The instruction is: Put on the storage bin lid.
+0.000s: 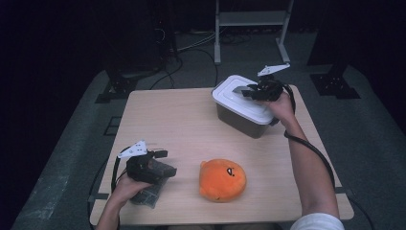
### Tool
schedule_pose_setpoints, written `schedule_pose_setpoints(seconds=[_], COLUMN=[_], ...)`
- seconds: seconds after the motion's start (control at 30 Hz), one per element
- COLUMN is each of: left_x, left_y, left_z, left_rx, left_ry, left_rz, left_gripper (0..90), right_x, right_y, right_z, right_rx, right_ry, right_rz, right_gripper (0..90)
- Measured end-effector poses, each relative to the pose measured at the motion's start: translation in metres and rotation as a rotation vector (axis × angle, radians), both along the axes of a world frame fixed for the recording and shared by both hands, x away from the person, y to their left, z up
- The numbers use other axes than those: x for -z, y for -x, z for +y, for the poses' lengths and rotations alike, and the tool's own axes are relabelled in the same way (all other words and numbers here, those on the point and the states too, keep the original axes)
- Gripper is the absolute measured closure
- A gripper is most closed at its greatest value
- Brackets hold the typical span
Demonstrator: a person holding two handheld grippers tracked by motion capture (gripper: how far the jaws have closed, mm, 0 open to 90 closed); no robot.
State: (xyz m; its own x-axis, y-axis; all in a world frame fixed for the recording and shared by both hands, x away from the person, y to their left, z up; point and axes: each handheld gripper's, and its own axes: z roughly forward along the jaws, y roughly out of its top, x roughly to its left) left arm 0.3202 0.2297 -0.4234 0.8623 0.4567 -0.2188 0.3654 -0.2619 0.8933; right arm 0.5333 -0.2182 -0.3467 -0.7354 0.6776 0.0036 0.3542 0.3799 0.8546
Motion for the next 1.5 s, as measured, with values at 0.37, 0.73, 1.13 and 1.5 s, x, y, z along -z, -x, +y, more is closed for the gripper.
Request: schedule_pose_setpoints(seconds=[0.37, 0.73, 1.13, 1.5], left_x=[-0.001, -0.001, -0.001, -0.001], left_y=[0.000, 0.001, 0.001, 0.000], left_z=[0.002, 0.002, 0.004, 0.009], left_rx=[-0.002, -0.005, -0.017, -0.036], left_ry=[0.011, 0.011, 0.017, 0.032], left_rz=[-0.001, -0.002, -0.004, -0.004], left_gripper=[10.2, 10.2, 10.2, 10.1], right_x=[0.000, -0.003, -0.004, -0.002], right_y=[0.001, 0.011, 0.030, 0.046], right_z=[-0.001, 0.008, 0.033, 0.062], right_rx=[-0.019, -0.107, -0.237, -0.345], right_ry=[-0.019, -0.014, -0.022, -0.013], right_rz=[-0.001, 0.019, 0.031, 0.036], right_gripper=[65.3, 65.5, 65.5, 65.5])
